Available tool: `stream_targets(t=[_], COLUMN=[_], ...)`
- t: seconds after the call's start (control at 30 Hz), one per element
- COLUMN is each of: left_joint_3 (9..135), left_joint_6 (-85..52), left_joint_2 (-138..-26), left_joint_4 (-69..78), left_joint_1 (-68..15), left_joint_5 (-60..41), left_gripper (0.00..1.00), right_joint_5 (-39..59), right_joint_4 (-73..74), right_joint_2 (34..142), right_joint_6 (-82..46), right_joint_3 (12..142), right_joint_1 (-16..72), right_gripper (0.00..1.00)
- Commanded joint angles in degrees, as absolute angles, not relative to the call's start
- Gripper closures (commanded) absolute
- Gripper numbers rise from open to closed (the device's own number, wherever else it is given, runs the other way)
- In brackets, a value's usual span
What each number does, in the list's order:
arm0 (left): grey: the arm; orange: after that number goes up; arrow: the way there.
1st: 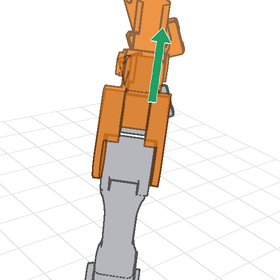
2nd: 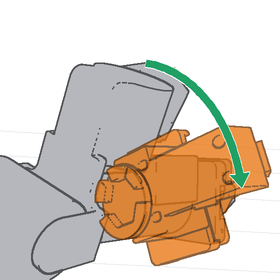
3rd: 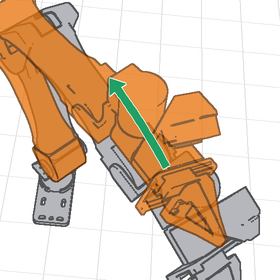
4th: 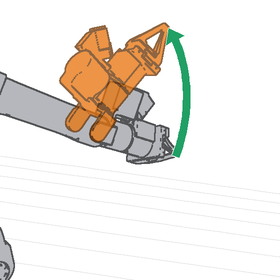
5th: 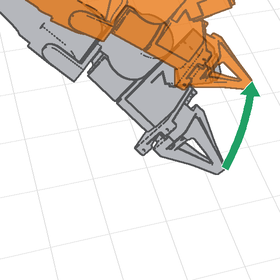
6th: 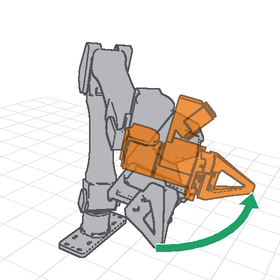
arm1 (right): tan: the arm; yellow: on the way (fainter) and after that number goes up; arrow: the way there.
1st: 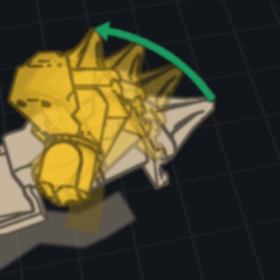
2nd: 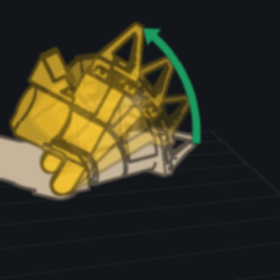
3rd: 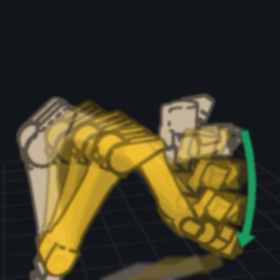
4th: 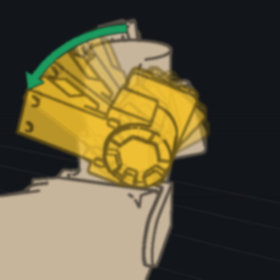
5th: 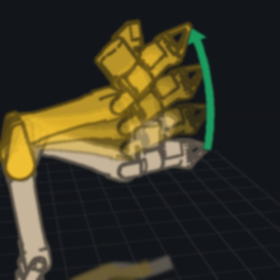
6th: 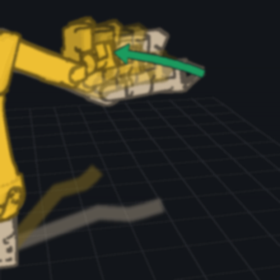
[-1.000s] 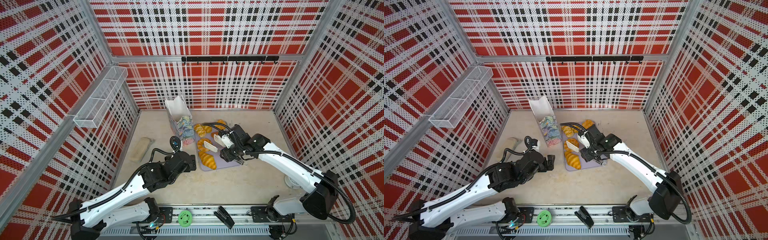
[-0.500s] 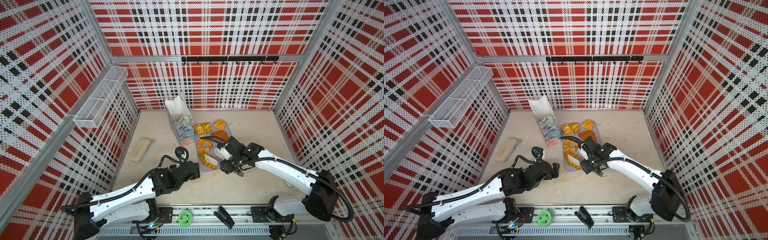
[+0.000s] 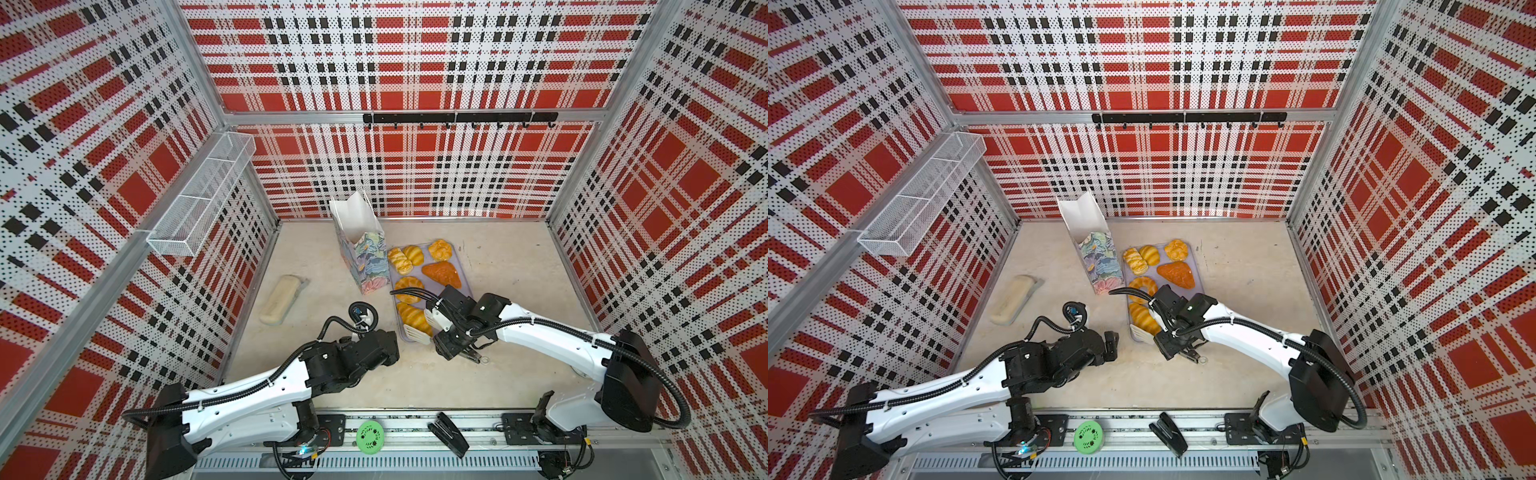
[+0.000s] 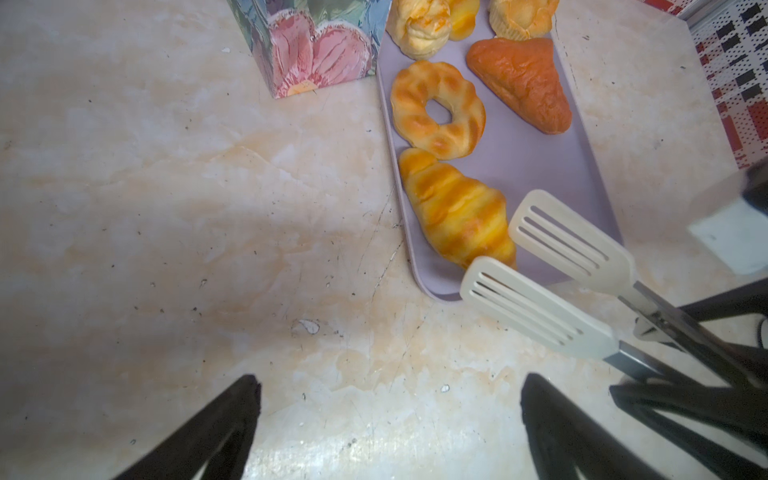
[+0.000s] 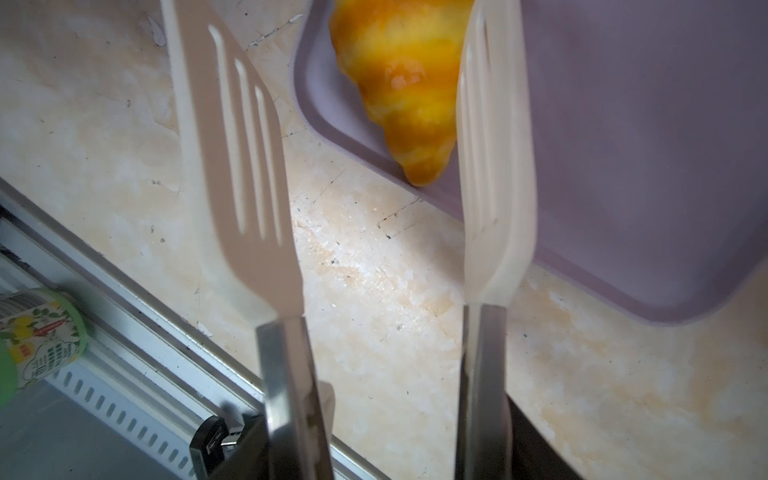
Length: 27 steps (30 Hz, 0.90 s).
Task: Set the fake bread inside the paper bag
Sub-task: 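Move the open tongs to the nearest croissant while the left gripper withdraws, then close the tongs on the striped croissant with the right gripper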
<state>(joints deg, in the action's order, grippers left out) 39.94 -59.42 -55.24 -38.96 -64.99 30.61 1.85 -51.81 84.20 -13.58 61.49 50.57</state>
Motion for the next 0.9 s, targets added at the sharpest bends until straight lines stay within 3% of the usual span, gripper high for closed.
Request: stream_targets(t=[0.0,0.87], left_joint_3=[39.30,39.38], left_joint_6=[-62.41,-64.77], left_joint_2=[-56.30,-64.30], left_joint_4=[-38.14,-34.11], left_joint_1=[-66.62,-70.70], left_joint_5=[32.56,31.82], left_gripper=[0.01,0.01], right_joint_5=[-0.46,-3.44], right_joint_4=[-50.67,-47.97], right_joint_2=[85.48,93.83], right_joint_6=[-14.39,-14.33], right_joint_3=[62.00,66.60], right_joint_1=[50.94,50.98], right_gripper=[0.38,0.33])
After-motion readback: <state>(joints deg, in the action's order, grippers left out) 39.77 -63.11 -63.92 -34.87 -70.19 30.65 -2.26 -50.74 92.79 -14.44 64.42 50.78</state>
